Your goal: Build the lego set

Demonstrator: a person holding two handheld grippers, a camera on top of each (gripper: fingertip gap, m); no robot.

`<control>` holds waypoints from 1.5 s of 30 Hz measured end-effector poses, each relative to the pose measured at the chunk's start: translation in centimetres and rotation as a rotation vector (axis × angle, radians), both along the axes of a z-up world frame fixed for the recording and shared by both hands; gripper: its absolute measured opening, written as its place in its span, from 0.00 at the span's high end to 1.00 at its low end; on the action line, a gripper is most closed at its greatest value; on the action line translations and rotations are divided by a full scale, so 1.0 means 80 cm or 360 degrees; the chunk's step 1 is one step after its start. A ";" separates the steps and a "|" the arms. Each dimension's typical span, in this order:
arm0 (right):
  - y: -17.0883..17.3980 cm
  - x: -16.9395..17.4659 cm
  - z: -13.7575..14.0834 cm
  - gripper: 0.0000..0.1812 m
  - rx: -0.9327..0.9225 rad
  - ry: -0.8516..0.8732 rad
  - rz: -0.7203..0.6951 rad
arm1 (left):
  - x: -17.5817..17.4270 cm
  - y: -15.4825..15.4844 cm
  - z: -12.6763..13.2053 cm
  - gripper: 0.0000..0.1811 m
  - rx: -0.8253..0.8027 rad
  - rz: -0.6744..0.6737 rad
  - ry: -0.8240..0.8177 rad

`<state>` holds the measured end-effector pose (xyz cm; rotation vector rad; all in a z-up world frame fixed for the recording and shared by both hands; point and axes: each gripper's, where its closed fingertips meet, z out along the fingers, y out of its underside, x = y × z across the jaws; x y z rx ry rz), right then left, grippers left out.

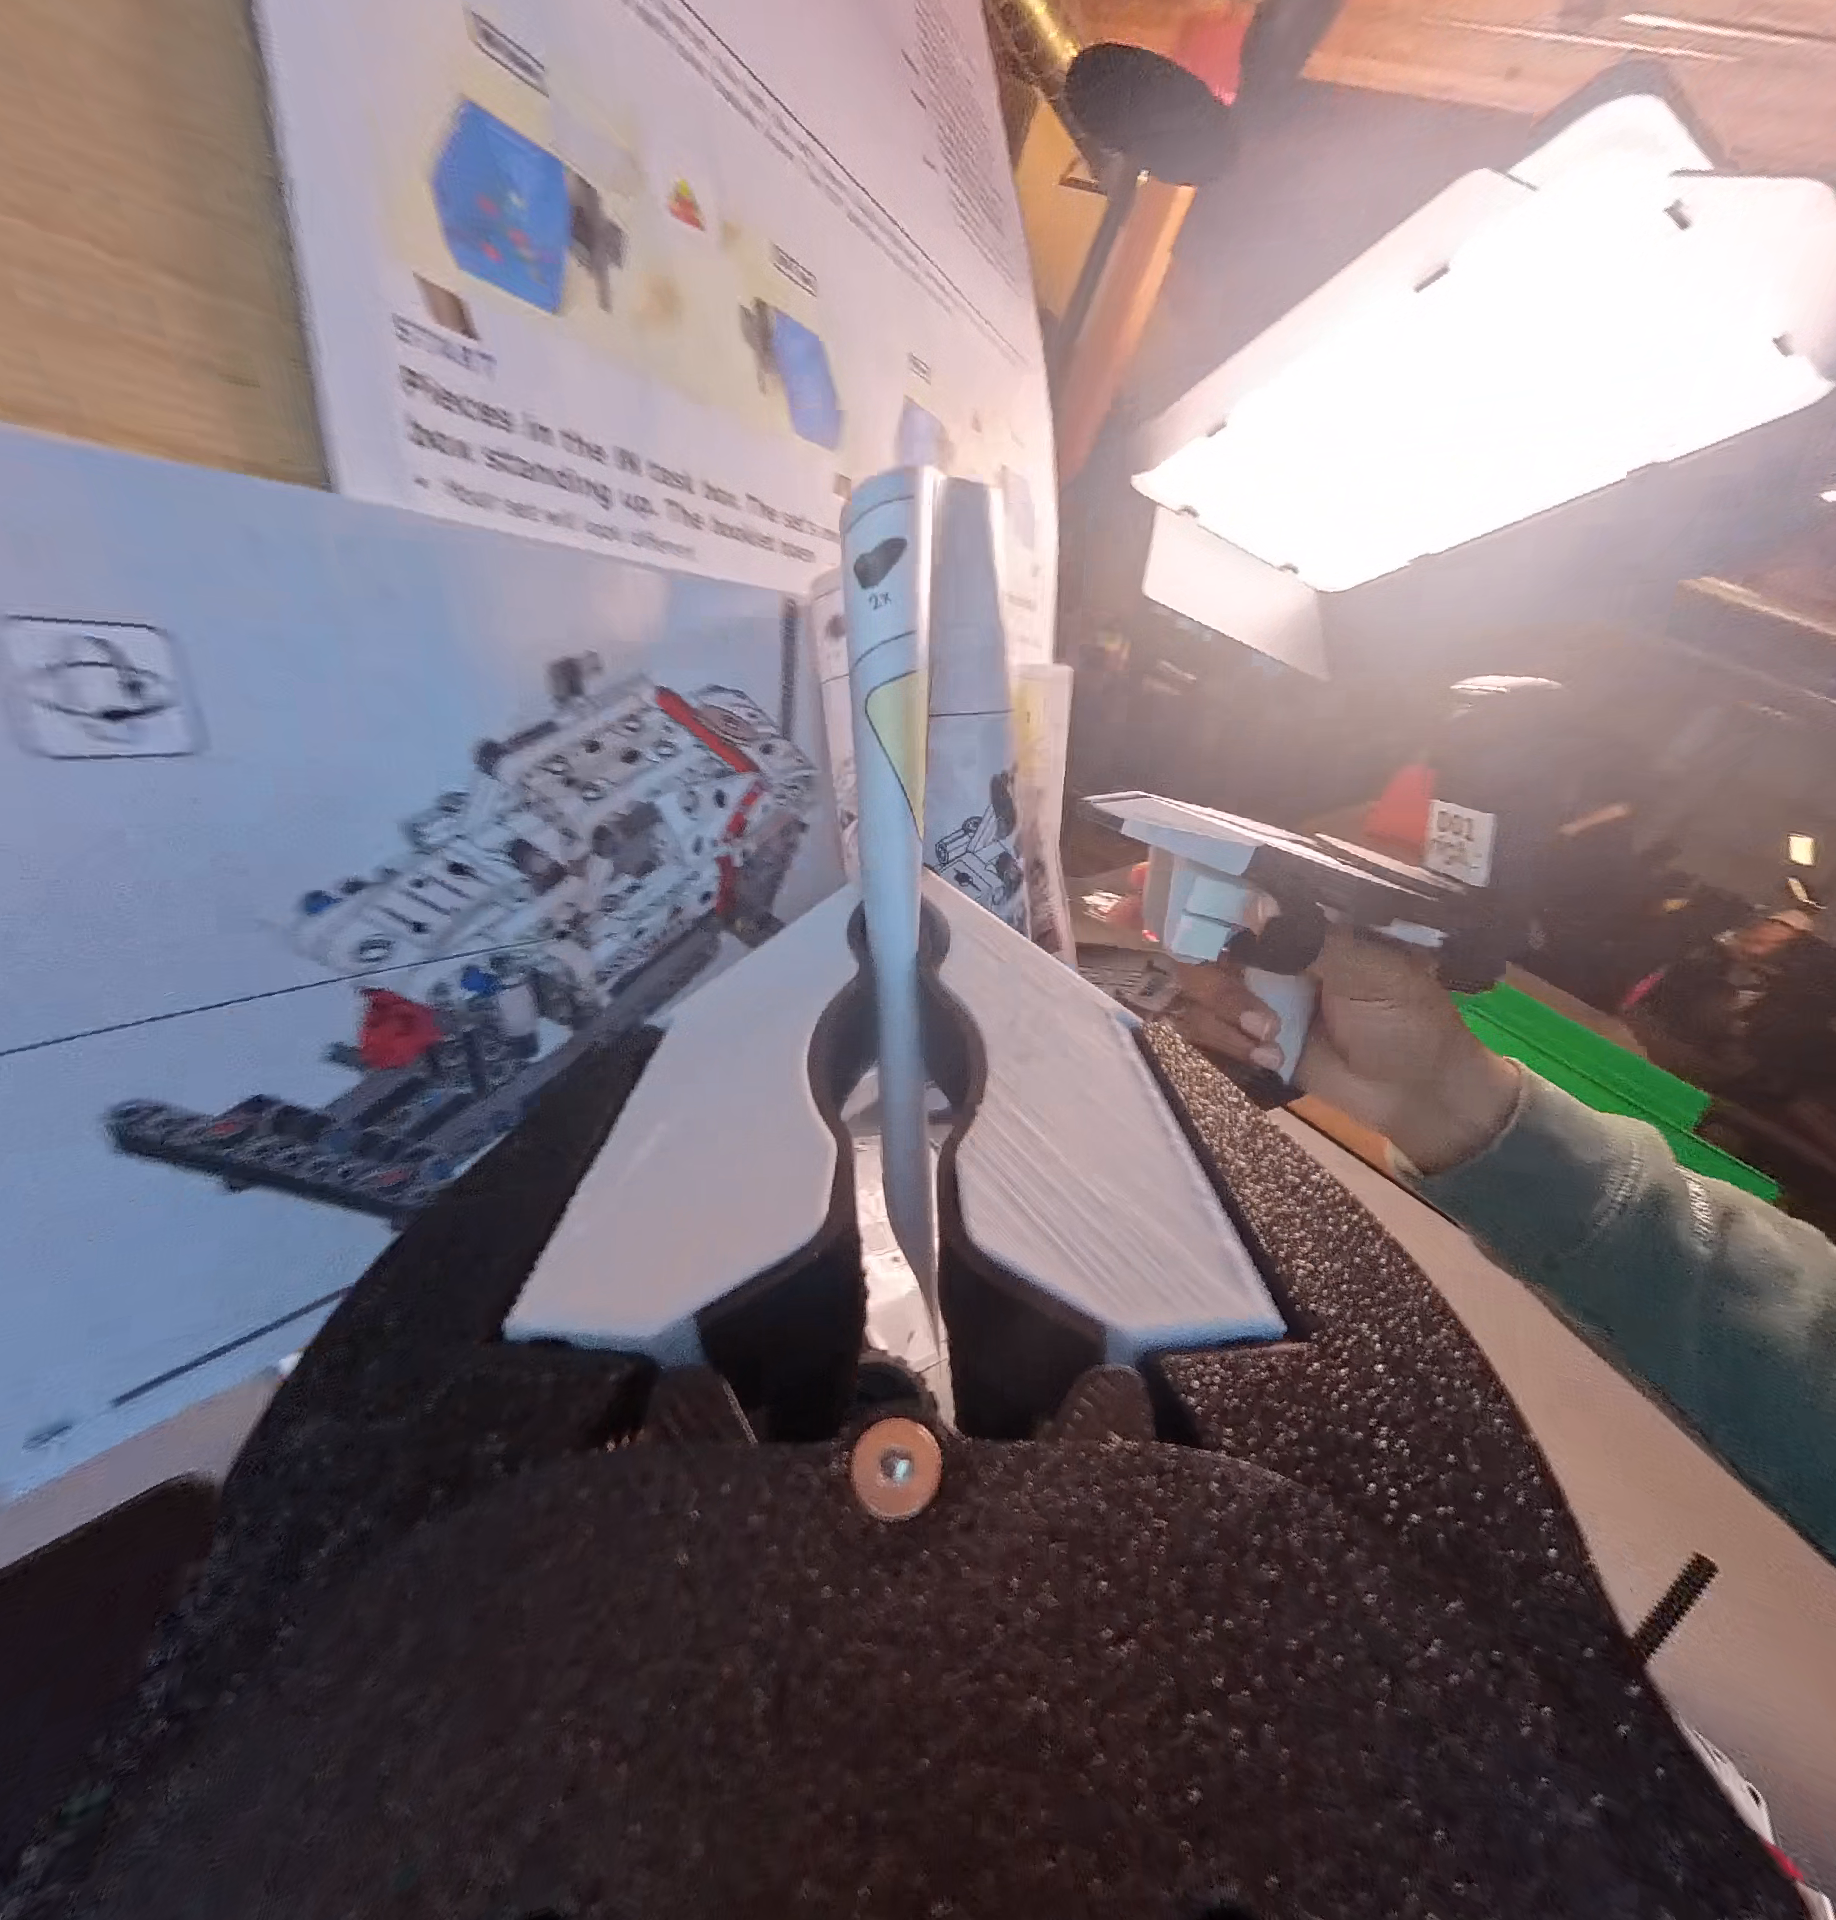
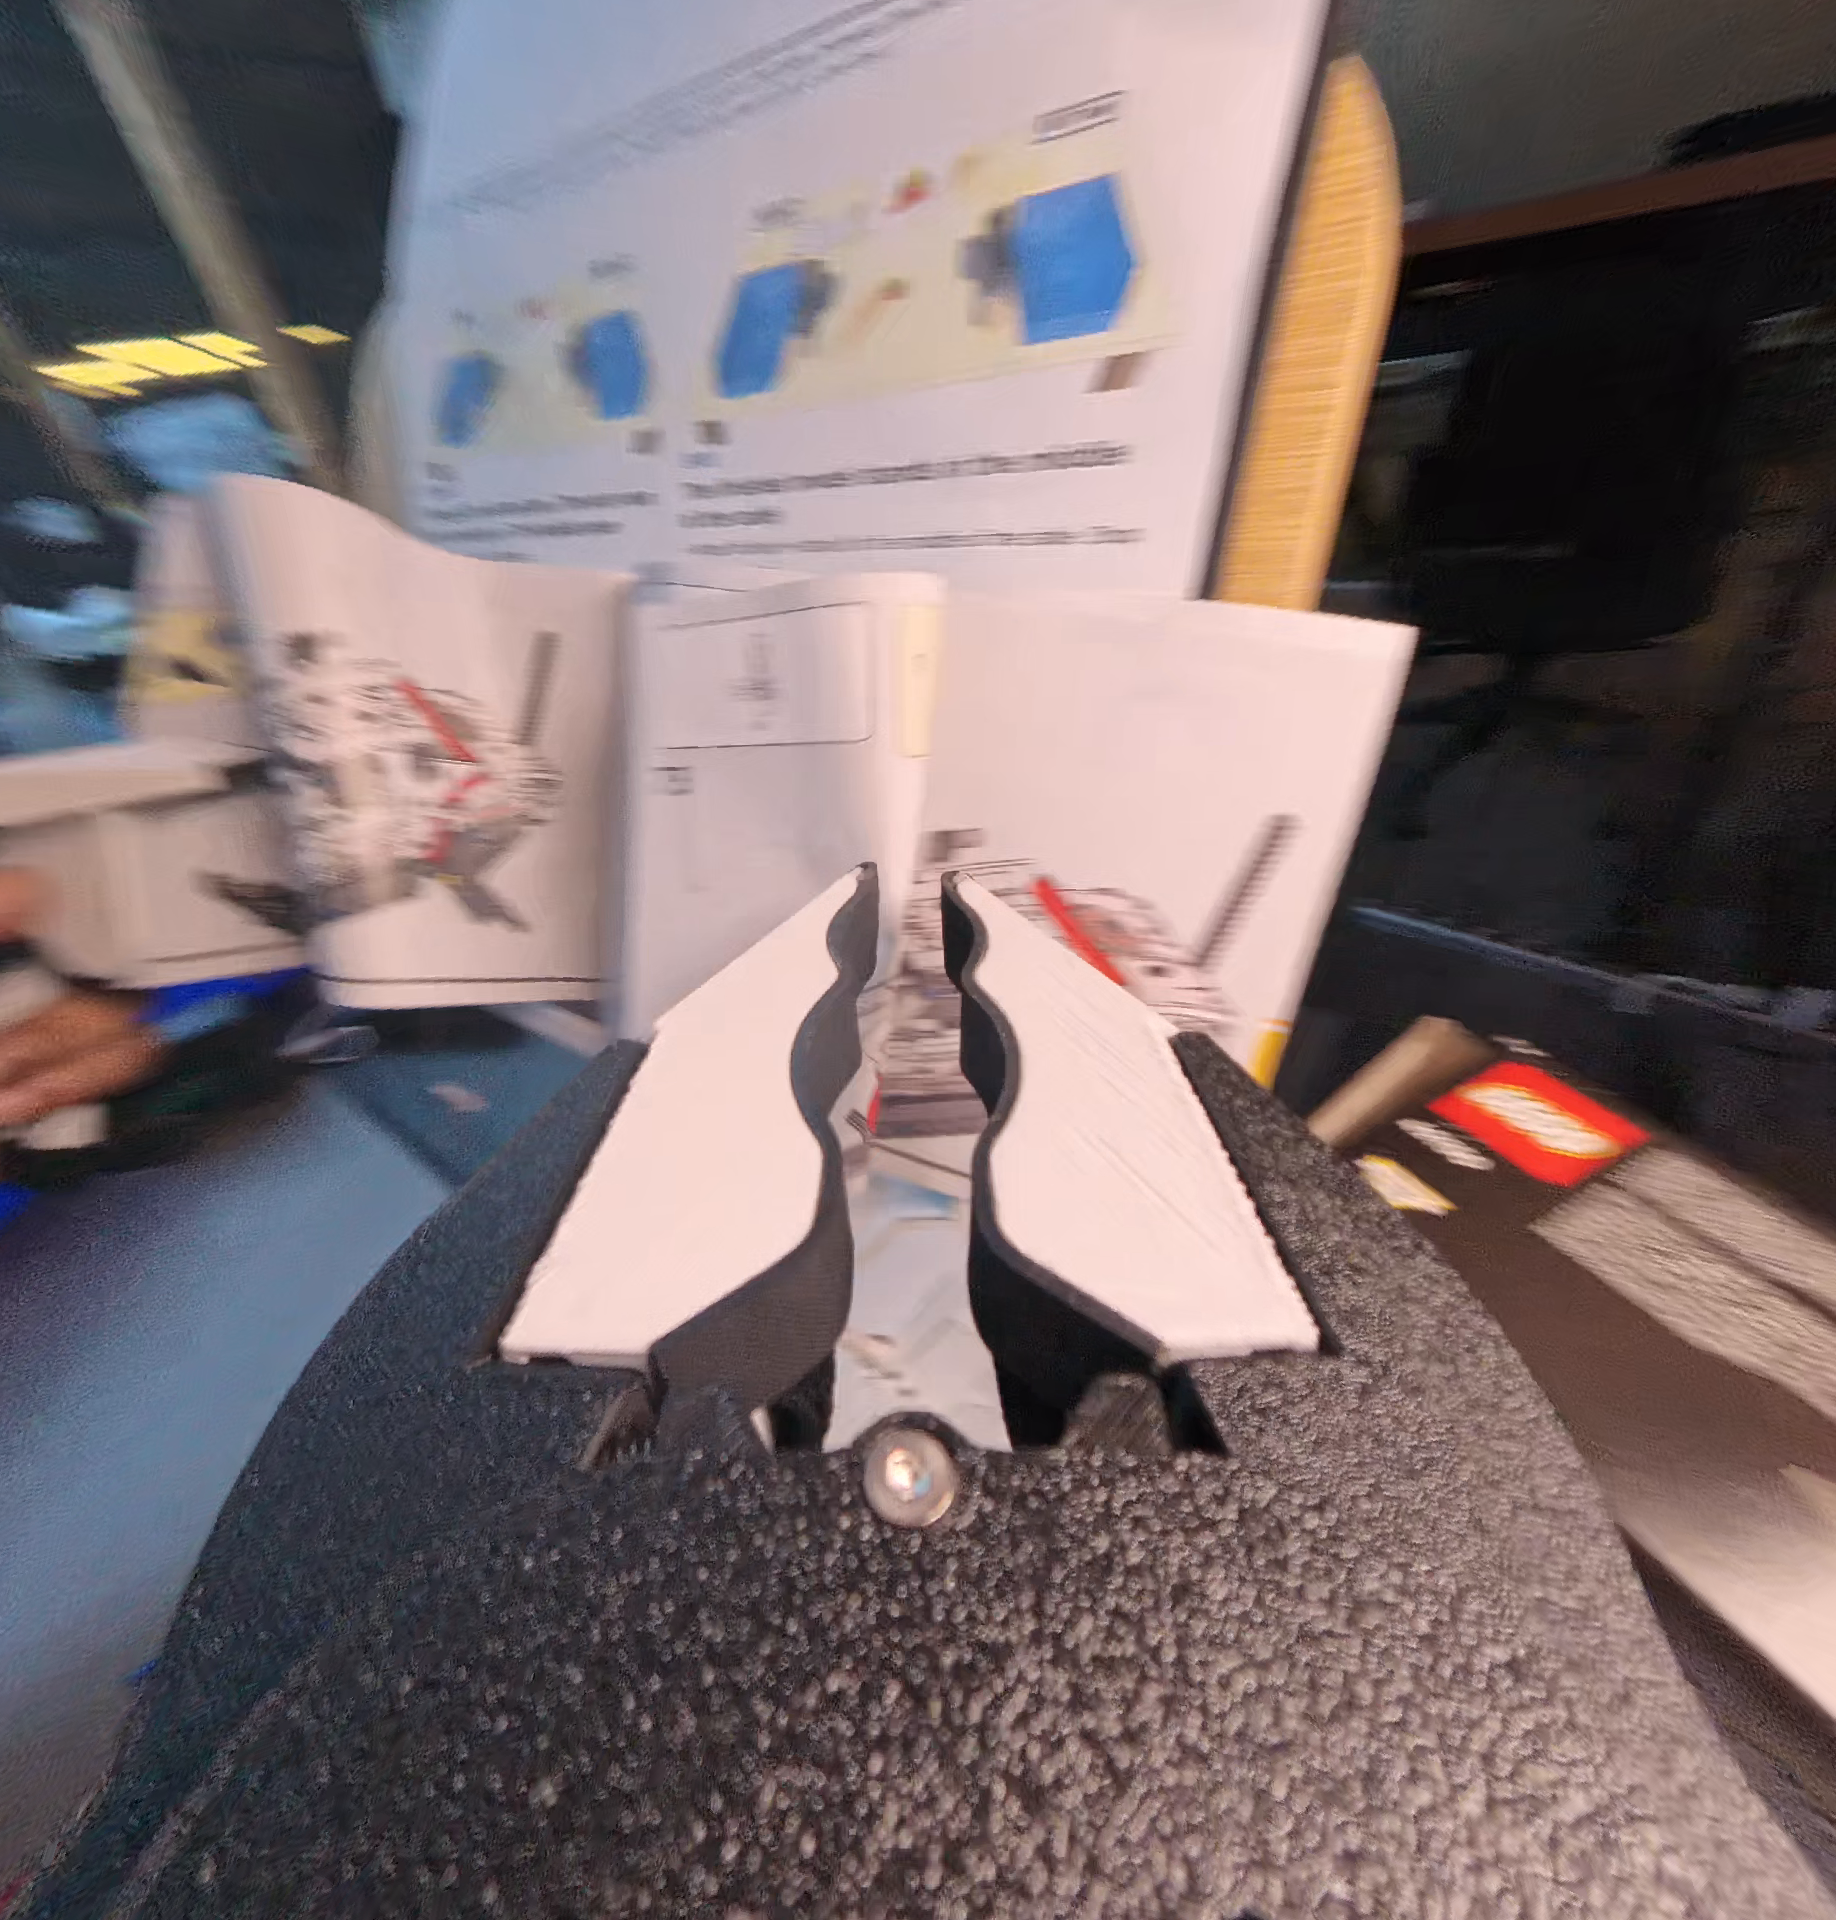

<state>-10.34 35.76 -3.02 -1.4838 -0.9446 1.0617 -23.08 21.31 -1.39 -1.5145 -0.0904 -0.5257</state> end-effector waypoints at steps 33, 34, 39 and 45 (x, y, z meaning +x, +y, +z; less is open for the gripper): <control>0.033 -0.018 -0.011 0.89 0.0939 -0.0633 -0.0505 | -0.012 -0.036 0.047 0.85 0.0018 0.0546 0.0807; 0.034 -0.013 -0.015 0.89 0.0897 -0.0633 -0.0535 | 0.015 -0.022 0.036 0.85 -0.0012 0.0425 0.0857; 0.034 0.000 -0.034 0.89 0.0813 -0.0576 -0.0545 | 0.099 0.055 -0.027 0.88 -0.0261 0.0107 0.0924; 0.031 0.023 -0.036 0.89 0.0712 -0.0479 -0.0527 | 0.074 0.110 -0.082 0.89 -0.0551 0.0286 0.1127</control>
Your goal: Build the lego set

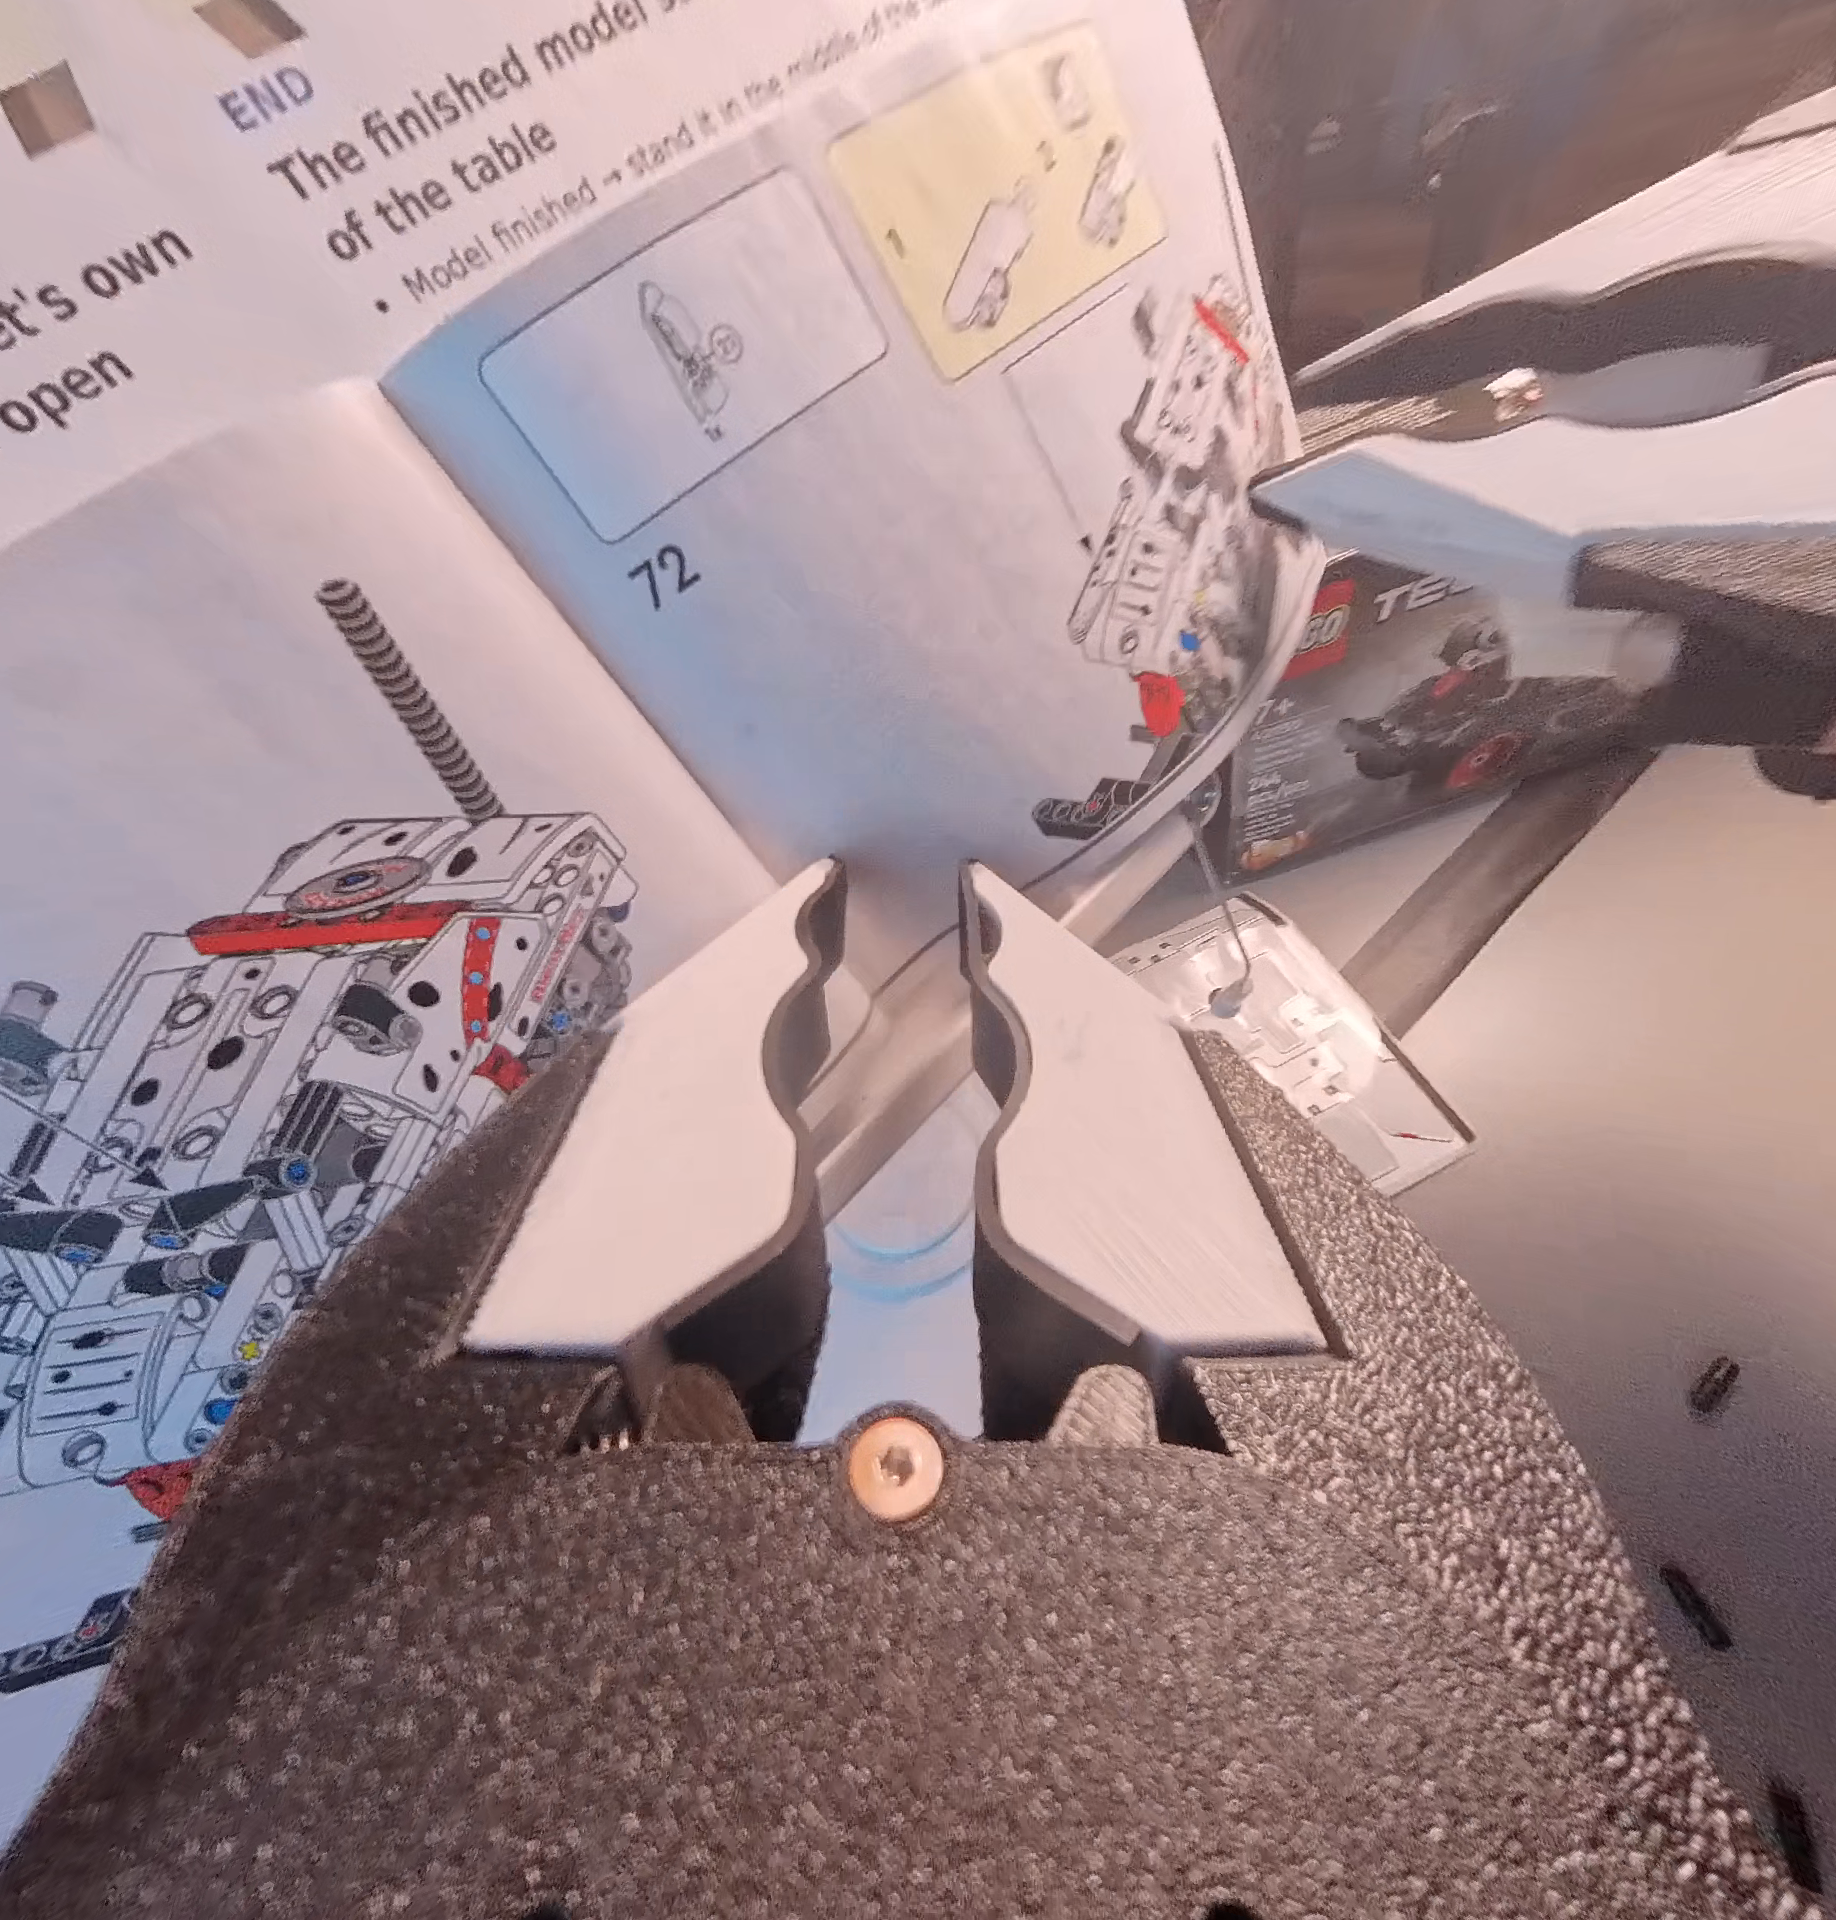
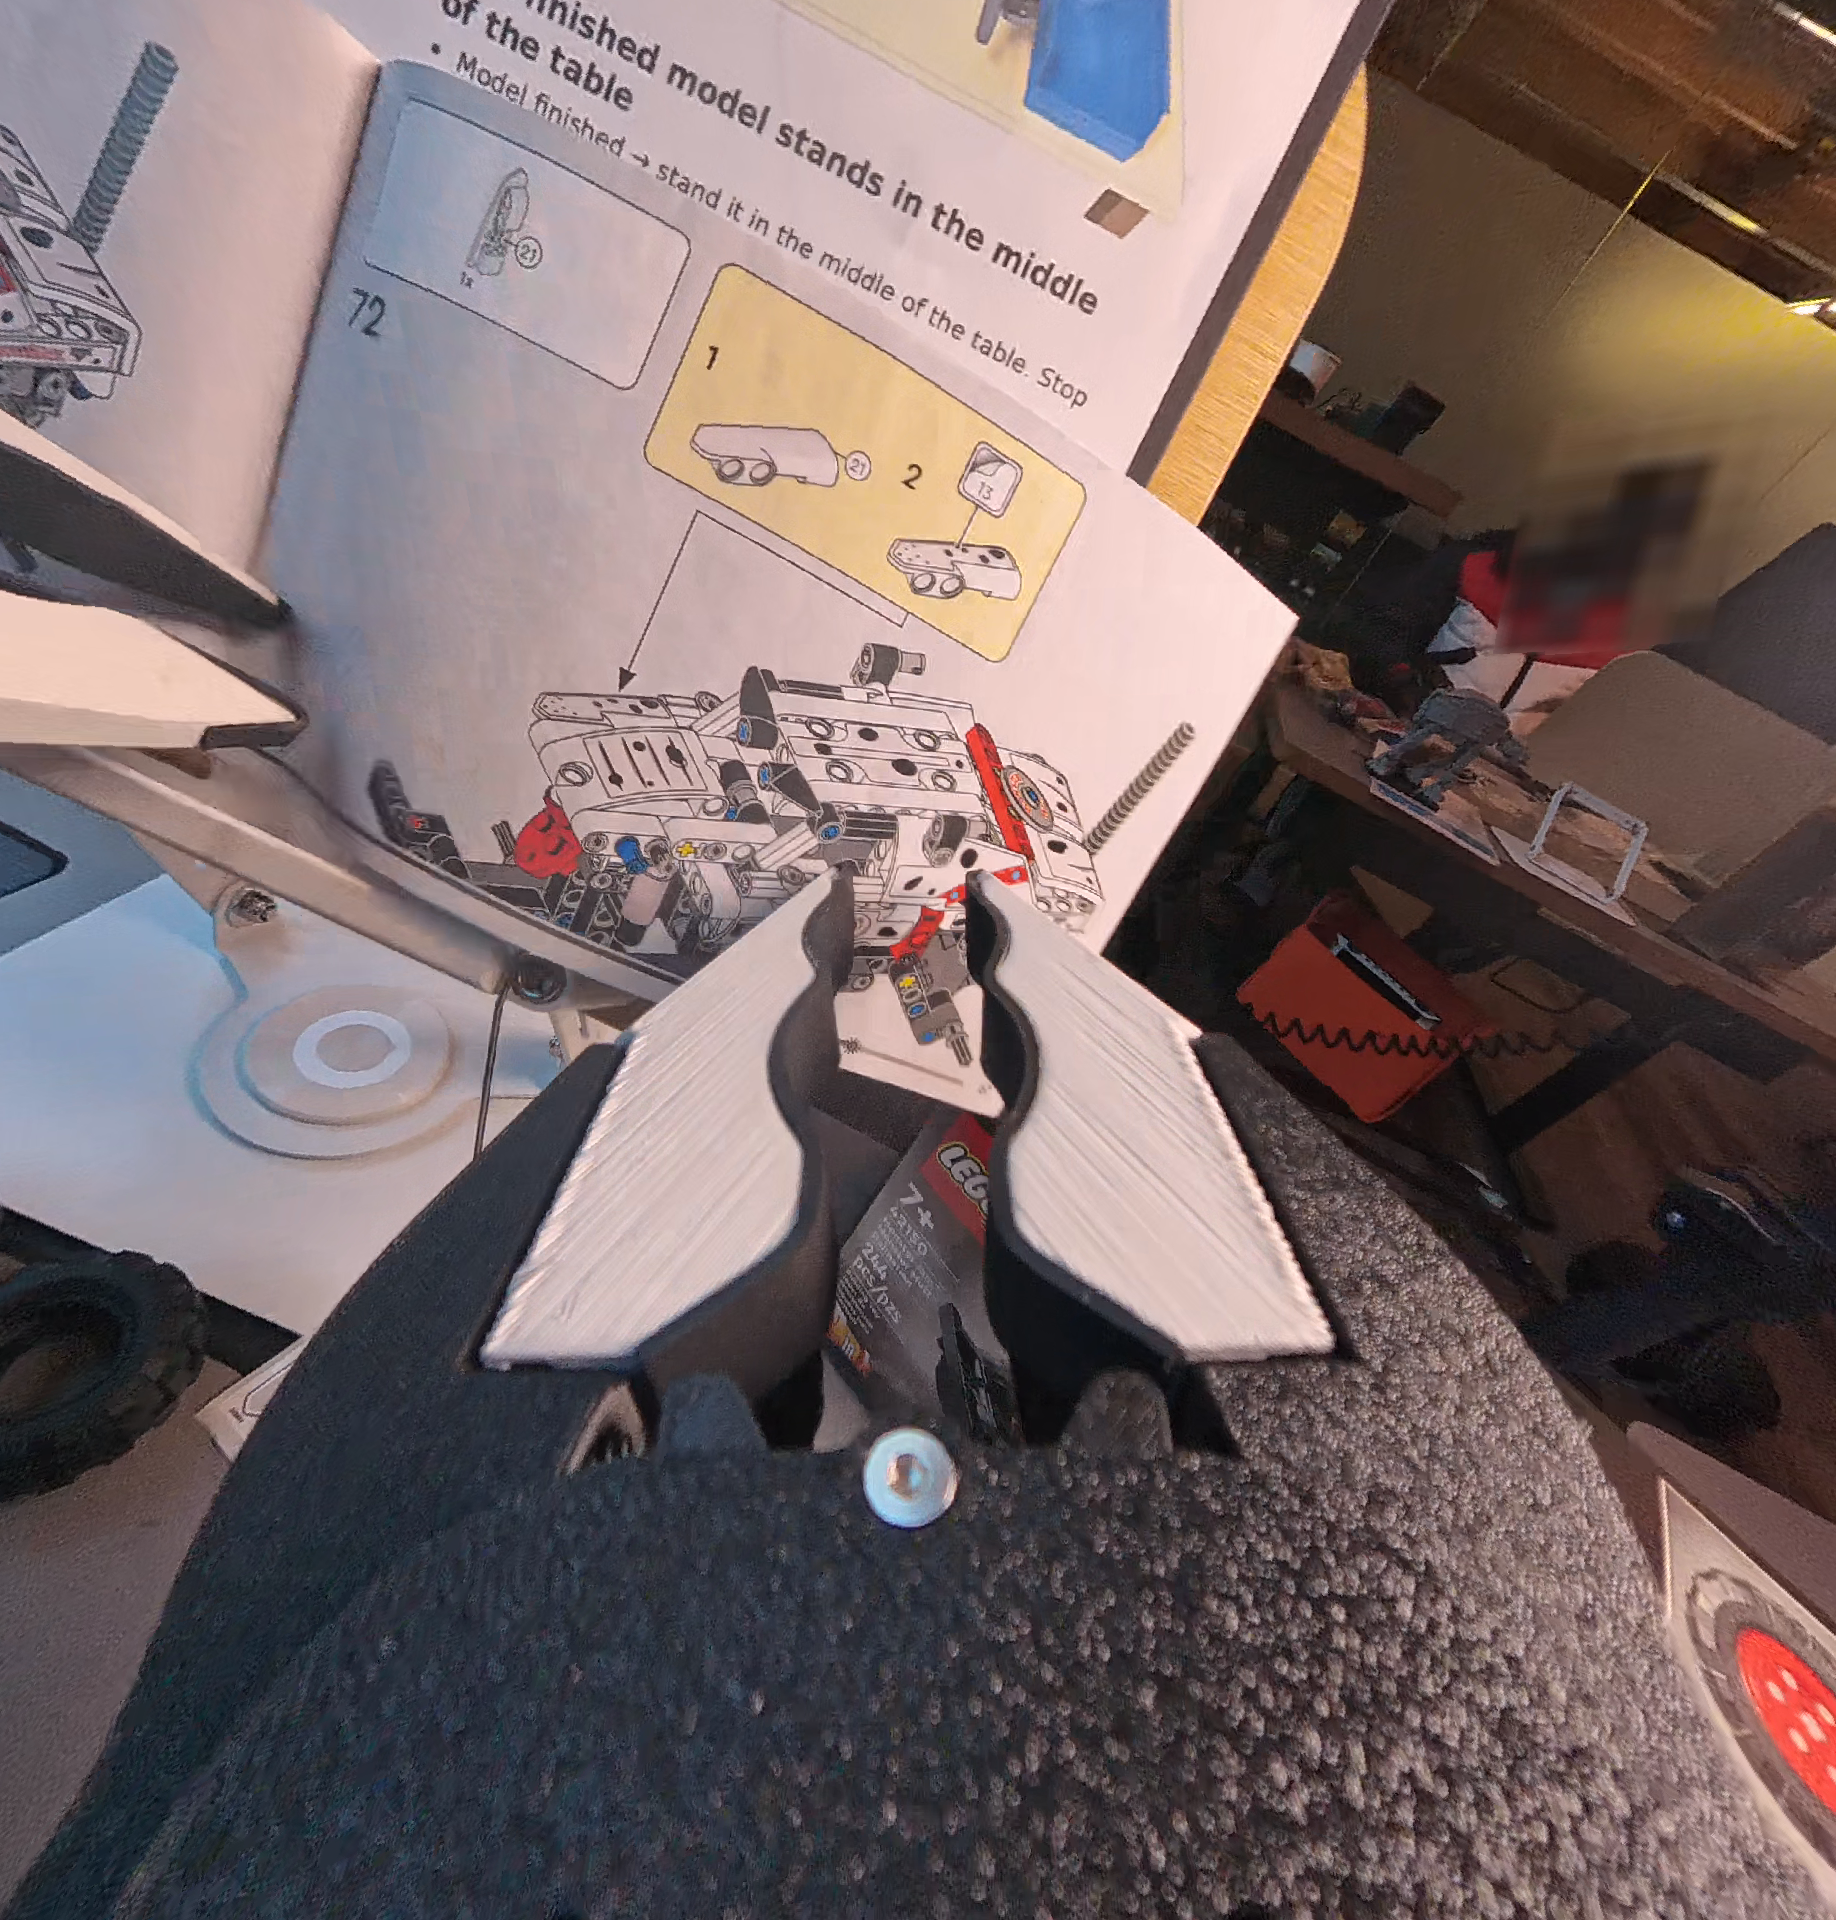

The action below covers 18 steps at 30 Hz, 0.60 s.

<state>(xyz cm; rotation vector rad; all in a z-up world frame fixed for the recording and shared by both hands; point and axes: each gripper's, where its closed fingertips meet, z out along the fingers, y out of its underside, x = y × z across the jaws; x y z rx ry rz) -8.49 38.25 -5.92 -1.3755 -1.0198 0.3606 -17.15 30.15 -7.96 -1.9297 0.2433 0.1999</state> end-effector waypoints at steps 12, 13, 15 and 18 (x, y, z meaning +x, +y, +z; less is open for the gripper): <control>-0.021 -0.003 -0.020 0.89 -0.0074 0.0076 0.0130 | -0.026 -0.010 -0.001 1.00 0.0009 -0.0019 0.0214; -0.022 -0.006 -0.021 0.89 -0.0066 0.0068 0.0137 | -0.028 -0.012 -0.001 1.00 0.0007 -0.0029 0.0230; -0.024 -0.012 -0.024 0.89 -0.0058 0.0049 0.0146 | -0.030 -0.015 -0.001 1.00 0.0009 -0.0060 0.0248; -0.021 -0.017 -0.032 0.88 -0.0065 0.0004 0.0135 | -0.026 -0.024 -0.001 0.92 0.0006 -0.0097 0.0190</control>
